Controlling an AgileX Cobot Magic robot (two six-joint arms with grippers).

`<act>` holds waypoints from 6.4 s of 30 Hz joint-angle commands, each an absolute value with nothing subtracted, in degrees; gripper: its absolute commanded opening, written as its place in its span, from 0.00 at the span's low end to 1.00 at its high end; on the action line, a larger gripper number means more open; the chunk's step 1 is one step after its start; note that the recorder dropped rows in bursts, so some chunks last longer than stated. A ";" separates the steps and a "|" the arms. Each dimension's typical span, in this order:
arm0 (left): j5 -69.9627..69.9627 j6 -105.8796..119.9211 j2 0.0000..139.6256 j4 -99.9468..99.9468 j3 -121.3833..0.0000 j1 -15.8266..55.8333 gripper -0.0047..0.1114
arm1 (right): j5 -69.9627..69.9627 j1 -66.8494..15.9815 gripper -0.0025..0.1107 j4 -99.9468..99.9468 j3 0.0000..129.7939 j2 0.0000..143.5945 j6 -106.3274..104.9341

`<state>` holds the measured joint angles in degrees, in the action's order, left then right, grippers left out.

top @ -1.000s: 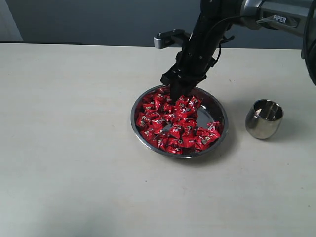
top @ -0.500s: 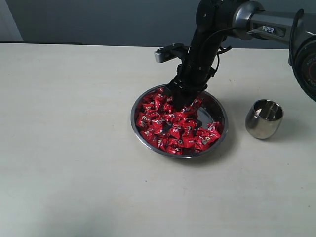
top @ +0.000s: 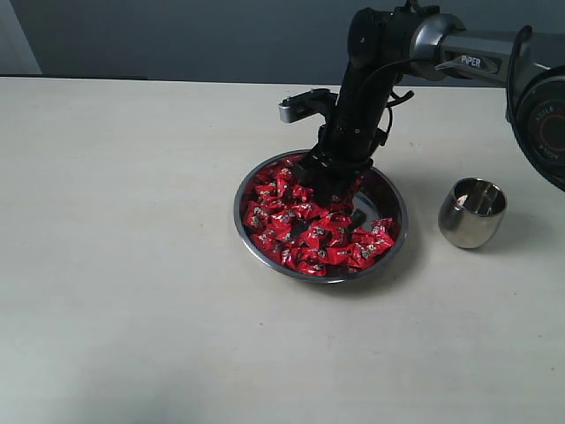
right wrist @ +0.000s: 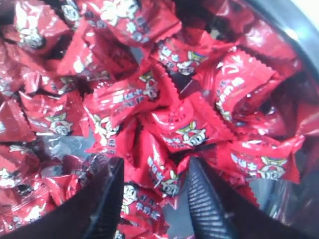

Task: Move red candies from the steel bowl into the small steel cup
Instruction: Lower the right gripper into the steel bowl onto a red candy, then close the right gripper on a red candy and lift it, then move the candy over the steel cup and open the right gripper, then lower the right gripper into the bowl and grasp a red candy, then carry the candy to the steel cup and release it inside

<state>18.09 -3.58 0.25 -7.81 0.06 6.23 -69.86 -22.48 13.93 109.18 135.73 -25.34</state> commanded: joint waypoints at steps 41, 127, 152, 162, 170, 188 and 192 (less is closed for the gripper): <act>17.77 -3.91 0.00 -7.75 0.00 6.40 0.04 | -69.96 -22.41 0.37 13.39 108.12 136.86 -22.38; 17.77 -3.91 0.00 -7.75 0.00 6.40 0.04 | -60.29 -5.34 0.45 1.61 78.21 106.86 -7.45; 17.77 -3.91 0.00 -7.75 0.00 6.40 0.04 | -39.92 -18.31 0.43 20.93 80.84 120.47 -20.99; 17.77 -3.91 0.00 -7.75 0.00 6.40 0.04 | -37.04 -18.31 0.43 18.50 82.52 123.76 -20.88; 17.77 -3.91 0.00 -7.75 0.00 6.40 0.04 | -38.56 -18.31 0.34 18.45 82.76 124.00 -20.88; 17.77 -3.91 0.00 -7.75 0.00 6.40 0.04 | -47.23 -18.31 0.02 18.31 82.76 112.54 -20.77; 17.77 -3.91 0.00 -7.75 0.00 6.40 0.04 | -49.86 -18.31 0.02 16.14 81.11 103.90 -19.70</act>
<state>18.09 -3.58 0.25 -7.81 0.06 6.23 -48.35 -18.40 17.72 82.18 107.95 -20.57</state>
